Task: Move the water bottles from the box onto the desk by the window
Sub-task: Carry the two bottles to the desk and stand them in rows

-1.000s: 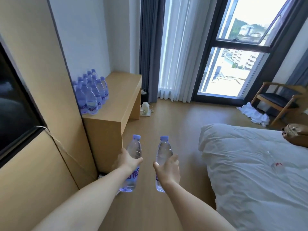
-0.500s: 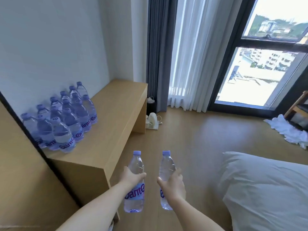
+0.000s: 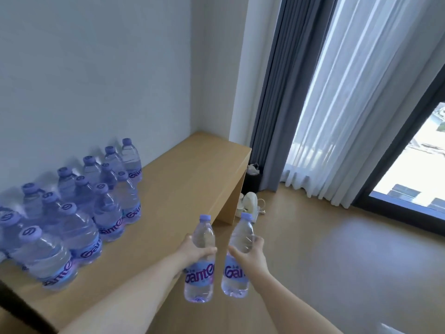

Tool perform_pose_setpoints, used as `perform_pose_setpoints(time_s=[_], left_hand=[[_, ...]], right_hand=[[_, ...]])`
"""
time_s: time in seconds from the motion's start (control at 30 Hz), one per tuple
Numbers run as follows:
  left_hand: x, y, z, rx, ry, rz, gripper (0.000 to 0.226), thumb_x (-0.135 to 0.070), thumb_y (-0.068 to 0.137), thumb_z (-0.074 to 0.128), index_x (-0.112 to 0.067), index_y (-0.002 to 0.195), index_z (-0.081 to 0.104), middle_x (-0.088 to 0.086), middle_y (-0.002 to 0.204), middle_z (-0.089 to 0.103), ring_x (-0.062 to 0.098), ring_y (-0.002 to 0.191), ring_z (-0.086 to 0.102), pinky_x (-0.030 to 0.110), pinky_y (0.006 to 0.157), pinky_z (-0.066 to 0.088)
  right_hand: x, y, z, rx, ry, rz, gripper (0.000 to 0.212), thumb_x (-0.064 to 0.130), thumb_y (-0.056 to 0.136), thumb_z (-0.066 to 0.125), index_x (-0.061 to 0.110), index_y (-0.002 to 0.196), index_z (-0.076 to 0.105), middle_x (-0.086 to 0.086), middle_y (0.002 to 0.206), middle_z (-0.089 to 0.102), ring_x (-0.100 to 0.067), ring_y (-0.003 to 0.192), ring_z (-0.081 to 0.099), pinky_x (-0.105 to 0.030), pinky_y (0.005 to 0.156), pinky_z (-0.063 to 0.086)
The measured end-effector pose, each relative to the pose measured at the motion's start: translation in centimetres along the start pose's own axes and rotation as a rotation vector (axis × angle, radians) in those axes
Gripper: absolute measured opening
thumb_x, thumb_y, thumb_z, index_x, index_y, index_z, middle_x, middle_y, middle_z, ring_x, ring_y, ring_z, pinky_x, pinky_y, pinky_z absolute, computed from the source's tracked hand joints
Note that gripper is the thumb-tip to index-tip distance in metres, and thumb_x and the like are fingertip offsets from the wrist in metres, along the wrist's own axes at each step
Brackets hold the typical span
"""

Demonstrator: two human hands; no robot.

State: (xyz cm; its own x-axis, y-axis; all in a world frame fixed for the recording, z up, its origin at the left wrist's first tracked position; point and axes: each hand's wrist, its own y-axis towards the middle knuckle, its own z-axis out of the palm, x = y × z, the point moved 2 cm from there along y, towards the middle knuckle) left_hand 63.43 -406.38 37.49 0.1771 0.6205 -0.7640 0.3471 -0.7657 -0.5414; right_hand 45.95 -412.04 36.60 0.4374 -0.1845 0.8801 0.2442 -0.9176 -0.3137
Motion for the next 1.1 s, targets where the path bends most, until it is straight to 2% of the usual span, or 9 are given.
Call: perform_pose_setpoints(time_s=[0.13, 0.27, 0.37, 0.47, 0.57, 0.7, 0.83, 1.0, 1.1], left_hand=[[-4.1, 6.0, -3.5, -0.03, -0.106, 0.006, 0.056, -0.043, 0.079, 0.074, -0.017, 0.118, 0.043, -0.001, 0.106, 0.053, 0.016, 0.096, 0.055, 0.033, 0.084, 0.045], [-6.1, 10.0, -7.5, -0.069, -0.193, -0.062, 0.075, -0.06, 0.071, 0.071, -0.023, 0.127, 0.039, -0.001, 0.12, 0.057, 0.019, 0.106, 0.059, 0.034, 0.073, 0.052], [-7.2, 12.3, -10.0, -0.174, -0.222, -0.1, 0.066, -0.052, 0.076, 0.072, -0.023, 0.124, 0.038, 0.001, 0.121, 0.055, 0.019, 0.105, 0.057, 0.033, 0.075, 0.046], [-8.0, 14.4, -11.9, -0.297, -0.239, -0.11, 0.045, -0.037, 0.078, 0.075, -0.021, 0.107, 0.044, -0.002, 0.103, 0.056, 0.017, 0.097, 0.054, 0.029, 0.076, 0.041], [-8.5, 16.9, -13.4, -0.382, -0.266, -0.145, 0.05, -0.032, 0.076, 0.076, -0.023, 0.104, 0.036, -0.007, 0.098, 0.051, 0.014, 0.098, 0.05, 0.025, 0.082, 0.041], [-8.8, 19.9, -15.3, -0.512, -0.209, -0.232, 0.069, -0.055, 0.047, 0.068, -0.013, 0.098, 0.05, -0.009, 0.076, 0.054, 0.008, 0.075, 0.056, 0.026, 0.077, 0.05], [-11.5, 19.5, -16.1, -0.678, -0.174, -0.239, 0.022, -0.026, 0.077, 0.067, -0.021, 0.065, 0.048, -0.012, 0.061, 0.043, 0.001, 0.059, 0.044, 0.004, 0.051, 0.035], [-9.9, 20.4, -15.7, -0.915, -0.275, -0.259, 0.035, -0.011, 0.066, 0.082, -0.02, 0.092, 0.059, -0.007, 0.087, 0.063, 0.017, 0.095, 0.063, 0.027, 0.083, 0.052], [-9.0, 21.2, -15.5, -1.088, -0.327, -0.294, 0.053, -0.018, 0.055, 0.084, -0.03, 0.094, 0.051, -0.004, 0.097, 0.064, 0.018, 0.095, 0.061, 0.038, 0.087, 0.053]], right_hand=[[4.2, 8.2, 0.7, 0.192, -0.034, -0.006, 0.068, 0.04, 0.08, 0.075, 0.022, 0.129, 0.03, 0.002, 0.114, 0.058, -0.015, 0.097, 0.064, -0.035, 0.081, 0.057], [8.3, 14.7, 2.5, 0.372, -0.045, 0.092, 0.07, 0.035, 0.081, 0.075, 0.021, 0.132, 0.029, -0.003, 0.115, 0.058, -0.016, 0.092, 0.065, -0.026, 0.062, 0.053], [10.7, 19.6, 4.9, 0.458, -0.114, 0.087, 0.073, 0.03, 0.081, 0.075, 0.017, 0.136, 0.029, -0.005, 0.121, 0.055, -0.024, 0.103, 0.062, -0.031, 0.075, 0.054], [12.5, 23.8, 8.0, 0.532, -0.148, 0.127, 0.068, 0.023, 0.083, 0.07, 0.002, 0.135, 0.032, -0.024, 0.123, 0.05, -0.039, 0.112, 0.055, -0.038, 0.096, 0.046], [14.3, 27.0, 10.7, 0.662, -0.257, 0.049, 0.06, 0.029, 0.061, 0.077, 0.021, 0.106, 0.038, -0.002, 0.099, 0.051, -0.014, 0.085, 0.057, -0.03, 0.077, 0.049], [16.7, 31.1, 13.2, 0.775, -0.459, -0.116, 0.065, 0.03, 0.067, 0.078, 0.026, 0.116, 0.036, -0.005, 0.118, 0.044, -0.022, 0.104, 0.055, -0.032, 0.078, 0.051], [19.1, 34.6, 15.7, 0.856, -0.52, -0.277, 0.079, 0.043, 0.052, 0.077, 0.034, 0.12, 0.039, -0.002, 0.12, 0.05, -0.022, 0.109, 0.056, -0.04, 0.092, 0.052], [20.8, 36.6, 17.7, 0.964, -0.524, -0.362, 0.07, 0.027, 0.066, 0.078, 0.032, 0.125, 0.041, -0.003, 0.125, 0.044, -0.02, 0.103, 0.056, -0.036, 0.085, 0.053], [21.1, 36.9, 18.9, 1.025, -0.508, -0.352, 0.062, 0.017, 0.076, 0.073, 0.039, 0.122, 0.037, -0.003, 0.125, 0.03, -0.018, 0.096, 0.05, -0.024, 0.075, 0.044]])
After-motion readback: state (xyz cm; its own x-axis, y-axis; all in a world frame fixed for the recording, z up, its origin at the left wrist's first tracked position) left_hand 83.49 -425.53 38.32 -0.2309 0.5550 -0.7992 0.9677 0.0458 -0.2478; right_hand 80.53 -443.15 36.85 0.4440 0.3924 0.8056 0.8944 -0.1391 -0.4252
